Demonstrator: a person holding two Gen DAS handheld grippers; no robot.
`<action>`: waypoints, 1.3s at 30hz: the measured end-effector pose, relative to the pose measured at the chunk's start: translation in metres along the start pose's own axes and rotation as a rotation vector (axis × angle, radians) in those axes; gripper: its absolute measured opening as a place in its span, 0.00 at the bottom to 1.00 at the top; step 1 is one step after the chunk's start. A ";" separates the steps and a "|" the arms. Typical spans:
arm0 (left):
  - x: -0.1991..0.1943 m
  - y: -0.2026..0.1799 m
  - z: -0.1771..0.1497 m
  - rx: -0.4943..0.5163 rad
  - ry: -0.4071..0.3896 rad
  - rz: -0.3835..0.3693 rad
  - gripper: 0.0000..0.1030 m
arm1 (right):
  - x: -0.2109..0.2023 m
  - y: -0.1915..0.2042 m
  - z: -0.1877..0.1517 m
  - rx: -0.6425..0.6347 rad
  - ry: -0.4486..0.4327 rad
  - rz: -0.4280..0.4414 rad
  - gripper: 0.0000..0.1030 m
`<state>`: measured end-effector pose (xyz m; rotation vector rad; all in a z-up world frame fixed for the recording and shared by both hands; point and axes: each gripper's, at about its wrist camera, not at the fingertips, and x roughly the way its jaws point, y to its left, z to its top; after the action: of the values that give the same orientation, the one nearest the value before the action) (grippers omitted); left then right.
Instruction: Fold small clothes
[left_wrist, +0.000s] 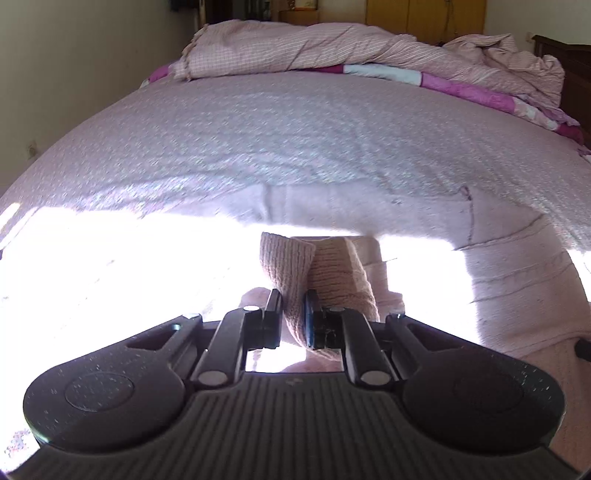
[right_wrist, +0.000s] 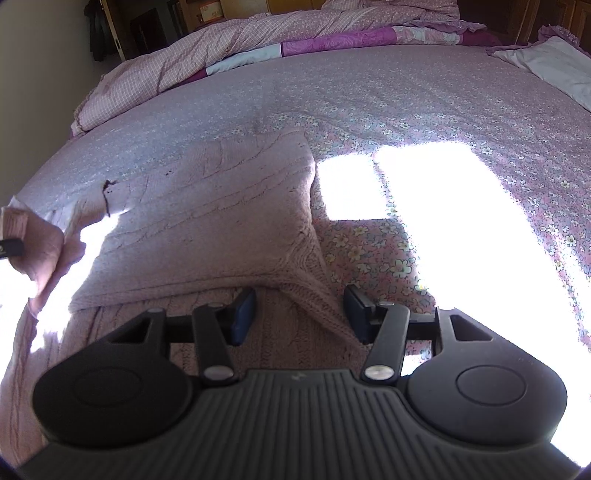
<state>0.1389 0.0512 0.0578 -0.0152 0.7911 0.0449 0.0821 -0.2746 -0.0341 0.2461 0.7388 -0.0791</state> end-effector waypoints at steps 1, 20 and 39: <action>0.001 0.009 -0.004 -0.015 0.012 0.007 0.13 | 0.000 0.000 0.000 -0.005 0.000 -0.001 0.54; -0.040 0.051 0.006 -0.041 -0.044 -0.093 0.14 | -0.022 -0.012 0.027 0.038 0.000 0.089 0.55; 0.021 0.062 0.019 -0.087 0.034 0.009 0.44 | 0.048 -0.020 0.083 0.033 0.003 0.066 0.64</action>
<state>0.1640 0.1149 0.0568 -0.0952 0.8229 0.0876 0.1685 -0.3141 -0.0113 0.3023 0.7318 -0.0282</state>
